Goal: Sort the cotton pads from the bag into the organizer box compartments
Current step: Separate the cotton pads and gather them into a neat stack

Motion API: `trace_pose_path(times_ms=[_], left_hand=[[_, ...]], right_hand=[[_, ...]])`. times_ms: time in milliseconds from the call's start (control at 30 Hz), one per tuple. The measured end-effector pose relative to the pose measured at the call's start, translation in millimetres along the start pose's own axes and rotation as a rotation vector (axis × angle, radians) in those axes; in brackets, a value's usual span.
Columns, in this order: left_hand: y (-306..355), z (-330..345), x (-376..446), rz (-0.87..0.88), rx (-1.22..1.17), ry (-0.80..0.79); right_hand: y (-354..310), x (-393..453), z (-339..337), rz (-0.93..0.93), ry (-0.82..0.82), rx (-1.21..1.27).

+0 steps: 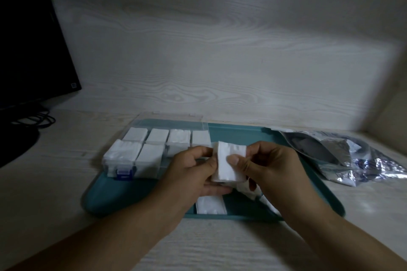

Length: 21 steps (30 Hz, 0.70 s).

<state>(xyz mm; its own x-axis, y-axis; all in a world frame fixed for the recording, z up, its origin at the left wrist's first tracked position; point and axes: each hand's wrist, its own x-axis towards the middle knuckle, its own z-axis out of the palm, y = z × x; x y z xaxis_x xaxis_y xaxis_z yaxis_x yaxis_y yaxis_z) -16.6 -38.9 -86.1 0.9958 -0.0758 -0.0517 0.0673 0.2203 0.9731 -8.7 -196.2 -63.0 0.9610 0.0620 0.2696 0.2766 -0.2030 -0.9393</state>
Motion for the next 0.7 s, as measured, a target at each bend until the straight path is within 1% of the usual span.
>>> trace_pose_path(times_ms=[167,400,467,533,700], left_hand=[[-1.1,-0.7,0.0,0.014,-0.011,-0.013],[0.5,0.2,-3.2,0.034,-0.041,-0.039],[1.0,0.6,-4.8,0.058,0.037,-0.058],[0.6,1.6,-5.0,0.079,0.079,-0.038],[0.7,1.1,-4.5,0.079,0.011,0.008]], right_hand=[[4.3,-0.2,2.1,-0.05,0.031,-0.076],[6.7,-1.6,3.2,-0.053,0.05,-0.113],[5.6,-3.0,3.8,-0.062,0.046,-0.133],[4.6,-3.2,4.8,-0.059,0.054,-0.136],[6.6,5.0,-3.5,0.106,0.091,-0.028]])
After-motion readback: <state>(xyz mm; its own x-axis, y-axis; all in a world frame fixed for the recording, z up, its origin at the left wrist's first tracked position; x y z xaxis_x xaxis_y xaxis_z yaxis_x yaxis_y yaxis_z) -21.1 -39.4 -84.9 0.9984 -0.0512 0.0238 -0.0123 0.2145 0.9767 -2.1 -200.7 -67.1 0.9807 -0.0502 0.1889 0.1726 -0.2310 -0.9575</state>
